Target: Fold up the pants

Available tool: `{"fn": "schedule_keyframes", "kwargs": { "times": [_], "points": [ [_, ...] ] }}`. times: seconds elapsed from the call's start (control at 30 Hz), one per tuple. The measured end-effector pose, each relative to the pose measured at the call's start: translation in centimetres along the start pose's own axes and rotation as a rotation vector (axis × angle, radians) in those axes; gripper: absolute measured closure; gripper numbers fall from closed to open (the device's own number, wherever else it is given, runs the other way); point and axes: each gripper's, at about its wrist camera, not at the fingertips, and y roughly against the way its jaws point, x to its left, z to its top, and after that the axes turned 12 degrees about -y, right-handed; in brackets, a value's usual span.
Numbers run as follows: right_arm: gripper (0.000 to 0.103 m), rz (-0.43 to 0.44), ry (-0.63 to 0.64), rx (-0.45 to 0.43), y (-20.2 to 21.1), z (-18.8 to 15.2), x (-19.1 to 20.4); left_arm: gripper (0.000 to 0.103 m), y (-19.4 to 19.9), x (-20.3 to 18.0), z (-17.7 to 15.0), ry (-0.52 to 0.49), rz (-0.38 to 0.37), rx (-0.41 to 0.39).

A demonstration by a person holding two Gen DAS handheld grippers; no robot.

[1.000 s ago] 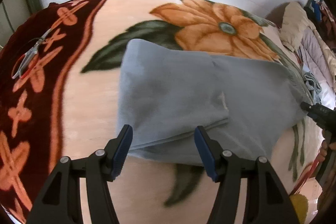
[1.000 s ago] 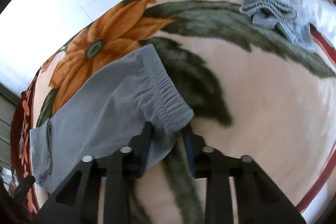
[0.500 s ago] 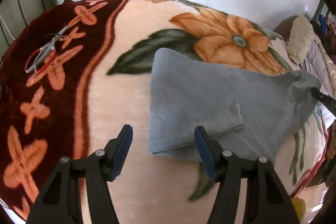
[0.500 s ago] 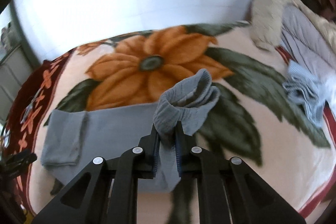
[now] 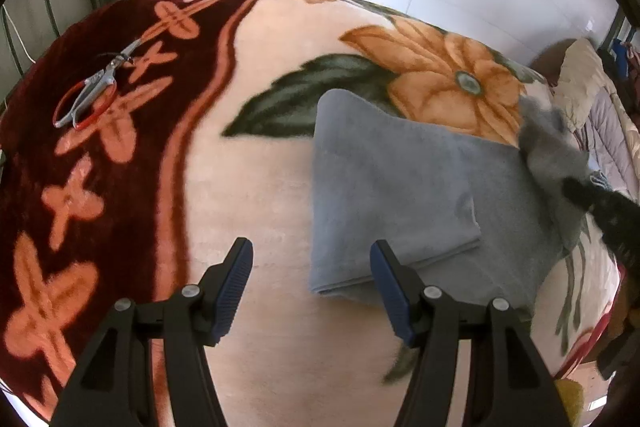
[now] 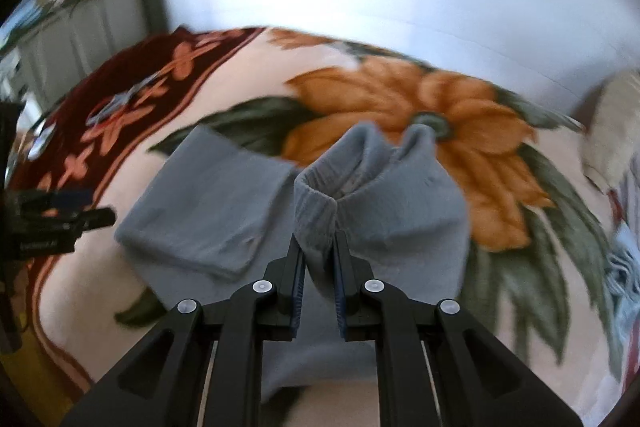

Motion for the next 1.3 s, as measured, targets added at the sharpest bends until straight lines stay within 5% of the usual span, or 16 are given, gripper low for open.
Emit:
{"fn": "schedule_keyframes", "kwargs": {
  "times": [0.3,0.47,0.67,0.93,1.3],
  "points": [
    [0.087,-0.006,0.092,0.113,-4.6,-3.3,2.5,0.039,-1.2,0.1,-0.3,0.017,-0.027,0.003],
    [0.073,0.050,0.063,0.137,-4.0,-3.4,2.5,0.039,-1.5,0.3,-0.2,0.035,-0.035,0.002],
    [0.073,0.140,0.039,0.127,-0.9,-3.3,2.8,0.039,-1.4,-0.6,0.2,0.020,-0.054,0.006],
    [0.073,0.040,-0.069,0.068,1.2,-2.2,-1.6,0.039,-1.0,-5.0,1.9,-0.058,-0.112,-0.020],
    [0.073,0.014,-0.194,0.142,-1.7,-4.6,-5.0,0.039,-3.0,-13.4,4.5,-0.231,-0.145,-0.020]
  ]
}}
